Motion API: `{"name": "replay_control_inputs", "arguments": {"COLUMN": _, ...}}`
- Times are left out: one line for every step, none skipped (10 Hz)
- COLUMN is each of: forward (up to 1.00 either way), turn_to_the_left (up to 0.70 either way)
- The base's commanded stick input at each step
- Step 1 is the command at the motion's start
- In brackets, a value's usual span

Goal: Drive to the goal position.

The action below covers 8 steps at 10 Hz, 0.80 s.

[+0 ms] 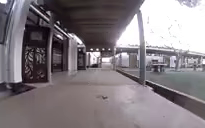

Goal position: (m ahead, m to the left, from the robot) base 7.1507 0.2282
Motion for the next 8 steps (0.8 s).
{"name": "replay_control_inputs", "arguments": {"forward": 0.7, "turn_to_the_left": 0.0}}
{"name": "replay_control_inputs", "arguments": {"forward": 0.7, "turn_to_the_left": 0.0}}
{"name": "replay_control_inputs", "arguments": {"forward": 0.7, "turn_to_the_left": 0.0}}
{"name": "replay_control_inputs", "arguments": {"forward": 0.7, "turn_to_the_left": 0.0}}
{"name": "replay_control_inputs", "arguments": {"forward": 0.7, "turn_to_the_left": 0.0}}
{"name": "replay_control_inputs", "arguments": {"forward": 0.7, "turn_to_the_left": 0.0}}
{"name": "replay_control_inputs", "arguments": {"forward": 0.7, "turn_to_the_left": 0.0}}
{"name": "replay_control_inputs", "arguments": {"forward": 0.7, "turn_to_the_left": 0.0}}
